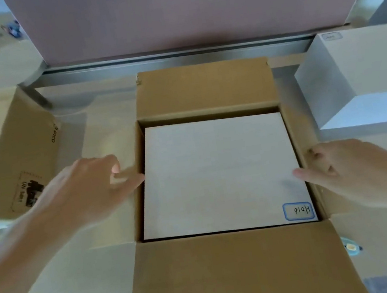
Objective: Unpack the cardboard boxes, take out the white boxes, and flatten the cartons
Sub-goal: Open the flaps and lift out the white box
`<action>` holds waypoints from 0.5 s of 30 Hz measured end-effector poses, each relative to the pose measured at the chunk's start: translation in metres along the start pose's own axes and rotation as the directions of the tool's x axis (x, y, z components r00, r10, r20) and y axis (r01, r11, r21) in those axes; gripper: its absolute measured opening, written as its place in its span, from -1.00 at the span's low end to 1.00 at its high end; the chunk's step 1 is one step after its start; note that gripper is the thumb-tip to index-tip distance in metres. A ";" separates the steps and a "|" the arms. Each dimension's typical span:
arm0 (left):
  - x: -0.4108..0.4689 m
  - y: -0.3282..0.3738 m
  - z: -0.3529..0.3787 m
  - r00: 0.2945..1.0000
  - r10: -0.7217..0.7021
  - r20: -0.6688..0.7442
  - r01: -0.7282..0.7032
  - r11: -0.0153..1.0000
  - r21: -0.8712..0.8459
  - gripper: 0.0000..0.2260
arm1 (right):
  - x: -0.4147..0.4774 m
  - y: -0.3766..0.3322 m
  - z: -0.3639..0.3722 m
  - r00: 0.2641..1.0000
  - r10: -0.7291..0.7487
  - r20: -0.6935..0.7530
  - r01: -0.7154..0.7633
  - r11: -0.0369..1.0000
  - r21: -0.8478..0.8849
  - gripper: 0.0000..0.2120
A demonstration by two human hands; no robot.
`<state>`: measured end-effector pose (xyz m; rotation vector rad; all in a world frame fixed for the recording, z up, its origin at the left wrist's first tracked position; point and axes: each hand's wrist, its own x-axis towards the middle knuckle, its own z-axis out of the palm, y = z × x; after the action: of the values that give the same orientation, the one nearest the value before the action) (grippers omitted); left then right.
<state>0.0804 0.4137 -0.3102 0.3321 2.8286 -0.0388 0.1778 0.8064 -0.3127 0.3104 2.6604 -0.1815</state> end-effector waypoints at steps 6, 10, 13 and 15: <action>0.023 0.021 0.041 0.972 -0.221 0.075 0.233 0.904 -0.360 -0.76 | 0.023 0.000 0.034 0.990 0.088 -0.110 -0.066 0.978 0.197 -0.50; 0.028 0.029 0.055 0.965 -0.250 0.077 0.255 0.835 -0.488 -0.82 | 0.027 0.003 0.044 0.986 0.093 -0.139 -0.043 0.944 0.327 -0.53; 0.022 0.032 0.047 0.952 -0.263 0.157 0.303 0.740 -0.600 -0.82 | 0.024 0.000 0.044 0.984 0.119 -0.129 -0.055 0.906 0.419 -0.53; 0.012 0.030 0.038 0.950 -0.259 0.177 0.311 0.704 -0.638 -0.80 | 0.019 -0.002 0.040 0.990 0.123 -0.072 -0.076 0.882 0.465 -0.58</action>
<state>0.0872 0.4437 -0.3503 -0.2705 2.5676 0.8532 0.1776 0.8006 -0.3562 0.6205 2.6603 -0.7920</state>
